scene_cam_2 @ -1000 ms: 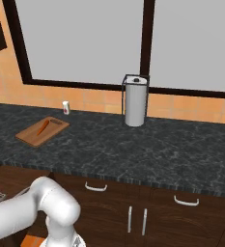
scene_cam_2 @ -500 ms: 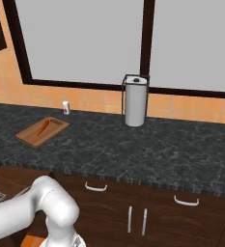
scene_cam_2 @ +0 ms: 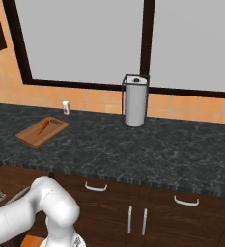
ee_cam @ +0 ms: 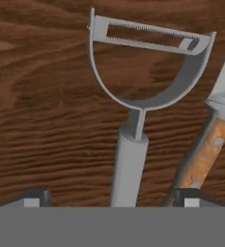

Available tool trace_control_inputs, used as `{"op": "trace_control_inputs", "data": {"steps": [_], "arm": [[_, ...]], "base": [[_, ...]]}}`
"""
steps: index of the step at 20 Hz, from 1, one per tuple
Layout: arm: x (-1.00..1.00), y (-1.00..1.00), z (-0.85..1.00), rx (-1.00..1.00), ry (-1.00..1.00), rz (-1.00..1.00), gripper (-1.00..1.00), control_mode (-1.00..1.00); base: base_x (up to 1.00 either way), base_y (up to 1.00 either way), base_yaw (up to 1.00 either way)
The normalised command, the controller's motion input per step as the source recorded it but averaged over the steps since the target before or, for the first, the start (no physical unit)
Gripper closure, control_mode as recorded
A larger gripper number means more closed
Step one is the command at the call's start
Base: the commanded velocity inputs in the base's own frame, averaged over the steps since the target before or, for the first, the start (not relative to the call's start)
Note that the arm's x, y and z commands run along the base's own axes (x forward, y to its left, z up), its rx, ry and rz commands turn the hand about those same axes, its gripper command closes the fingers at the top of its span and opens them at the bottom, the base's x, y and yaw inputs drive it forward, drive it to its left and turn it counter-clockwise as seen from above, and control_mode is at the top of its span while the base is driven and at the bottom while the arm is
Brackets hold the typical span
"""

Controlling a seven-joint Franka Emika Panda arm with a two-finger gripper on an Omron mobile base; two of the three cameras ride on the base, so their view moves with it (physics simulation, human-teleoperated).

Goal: Place the appropriate cutting tool for cutting the carrot skin on the cutting board.

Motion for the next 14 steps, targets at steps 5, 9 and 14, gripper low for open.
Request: {"op": "trace_control_inputs", "data": {"steps": [5,9,14], "arm": [[0.2,-0.03,-0.19,0.03,-0.07,0.0,-1.0,-1.0],[0.01,-0.08,-0.34,0.04,-0.09,0.0,-1.0,-1.0],[0.0,-0.05,-0.45,0.1,-0.09,0.0,-1.0,-1.0]], "base": [[0.0,0.0,0.0],[0.0,0.0,0.0],[0.0,0.0,0.0]]}}
